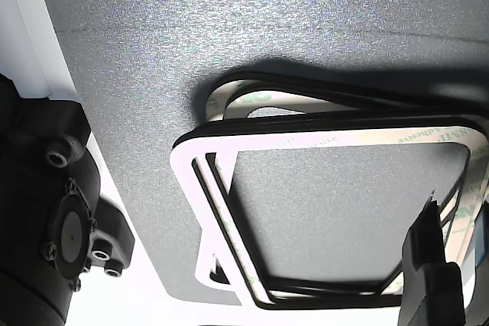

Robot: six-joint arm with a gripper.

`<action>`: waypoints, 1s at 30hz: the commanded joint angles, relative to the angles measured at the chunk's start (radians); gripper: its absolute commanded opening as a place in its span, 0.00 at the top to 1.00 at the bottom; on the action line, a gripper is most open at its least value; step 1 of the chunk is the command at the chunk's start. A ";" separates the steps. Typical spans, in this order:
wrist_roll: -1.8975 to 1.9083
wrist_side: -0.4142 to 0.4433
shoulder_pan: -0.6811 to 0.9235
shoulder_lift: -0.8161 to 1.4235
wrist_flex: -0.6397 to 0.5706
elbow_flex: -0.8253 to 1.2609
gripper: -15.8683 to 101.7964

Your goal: Grab top frame and put it into gray box.

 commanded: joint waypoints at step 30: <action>-0.025 0.026 -0.018 -0.006 -0.023 -0.044 0.52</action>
